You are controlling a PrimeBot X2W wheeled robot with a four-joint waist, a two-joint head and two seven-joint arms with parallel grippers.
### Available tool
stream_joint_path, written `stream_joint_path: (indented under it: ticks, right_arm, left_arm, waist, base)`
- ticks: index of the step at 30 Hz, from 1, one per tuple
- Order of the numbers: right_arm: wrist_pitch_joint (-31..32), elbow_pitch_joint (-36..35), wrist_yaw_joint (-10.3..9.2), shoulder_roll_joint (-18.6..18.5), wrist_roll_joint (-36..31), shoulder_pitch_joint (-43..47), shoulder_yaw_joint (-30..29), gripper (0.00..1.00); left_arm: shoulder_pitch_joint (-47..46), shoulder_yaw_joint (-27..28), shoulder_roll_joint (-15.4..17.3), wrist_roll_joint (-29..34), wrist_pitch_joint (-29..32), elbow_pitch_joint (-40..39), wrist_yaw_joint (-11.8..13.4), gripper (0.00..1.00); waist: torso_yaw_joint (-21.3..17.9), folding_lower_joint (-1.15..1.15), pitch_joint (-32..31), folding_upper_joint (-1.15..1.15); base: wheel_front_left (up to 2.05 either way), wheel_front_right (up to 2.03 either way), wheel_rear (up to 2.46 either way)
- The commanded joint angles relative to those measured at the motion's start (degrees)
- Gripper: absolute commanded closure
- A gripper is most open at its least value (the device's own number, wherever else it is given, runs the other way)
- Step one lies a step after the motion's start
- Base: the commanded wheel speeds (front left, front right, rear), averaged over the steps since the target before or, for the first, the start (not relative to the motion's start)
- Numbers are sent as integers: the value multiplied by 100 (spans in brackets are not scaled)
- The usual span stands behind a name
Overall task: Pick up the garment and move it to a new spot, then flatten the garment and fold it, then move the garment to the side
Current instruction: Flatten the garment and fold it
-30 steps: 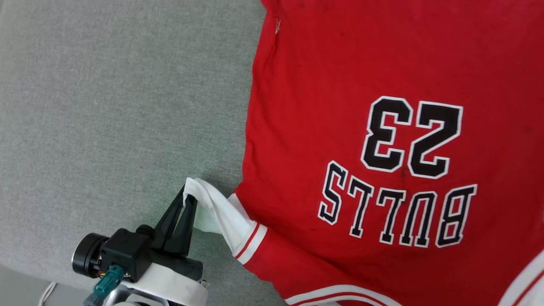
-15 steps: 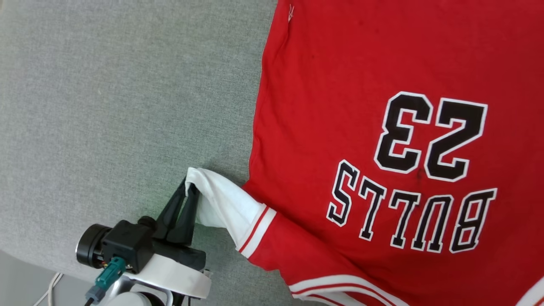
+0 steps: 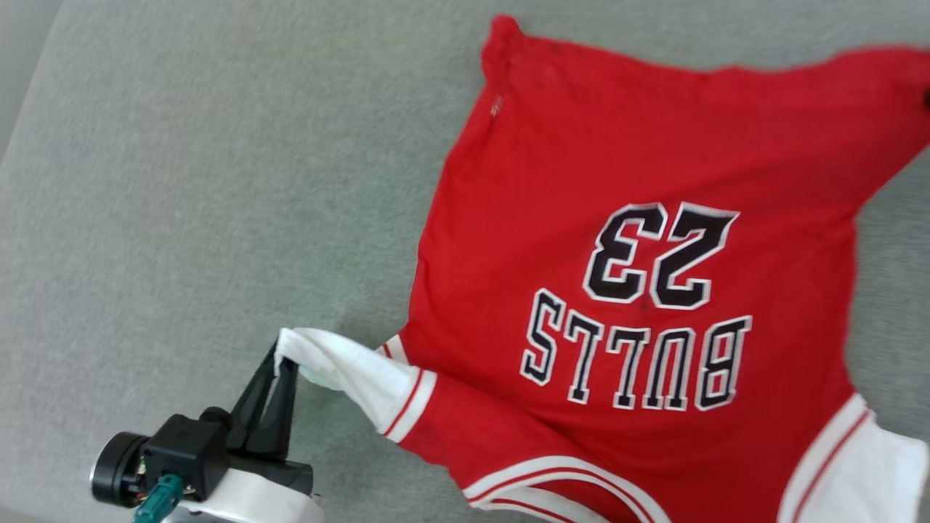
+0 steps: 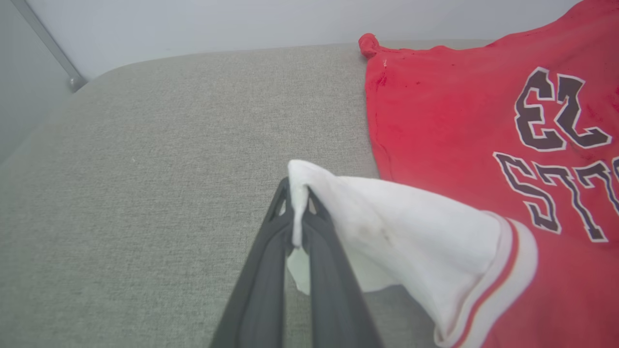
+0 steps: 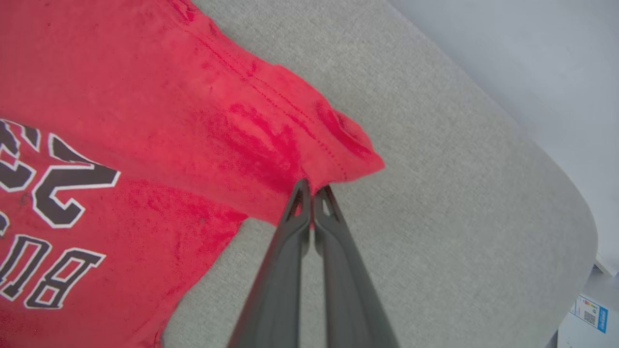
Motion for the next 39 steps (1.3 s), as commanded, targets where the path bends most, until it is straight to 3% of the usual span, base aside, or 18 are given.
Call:
stream_joint_path:
  ticks: [1,7,13,23,28,30,39]
  right_arm:
    - [-55,-249,-3,-252,160,269,158,100]
    - [-483,-1047,-3,-1169,734,1264,319,100]
    - [-1160,-1187,-3,-1785,1243,2941,126,100]
    - [-2251,-725,-3,-1653,1711,5913,-310,100]
    - [-2433,-753,-5,-1430,1640,6546,-702,100]
    - [-2553,-886,-6,-1395,1564,6450,-1087,0]
    - [-2251,-2139,-3,-1478,1040,5561,-2503,0]
  left_arm:
    - [91,51,47,-36,-24,-36,52,100]
    - [323,150,216,-73,77,-160,188,100]
    - [598,193,363,-114,146,-286,317,100]
    - [808,216,452,-136,185,-369,433,100]
    - [833,222,444,-159,186,-368,464,100]
    - [833,220,443,-166,193,-364,469,100]
    - [620,111,377,-80,235,-386,413,100]
  waist:
    - [-329,0,-352,0]
    - [-651,0,-648,0]
    - [-904,0,-845,0]
    - [-1034,0,-907,0]
    - [-1076,0,-906,0]
    - [-1095,0,-924,0]
    - [-957,0,-885,0]
  base:
    - [0,0,0]
    - [0,0,0]
    - [0,0,0]
    - [0,0,0]
    - [0,0,0]
    - [0,0,0]
    - [0,0,0]
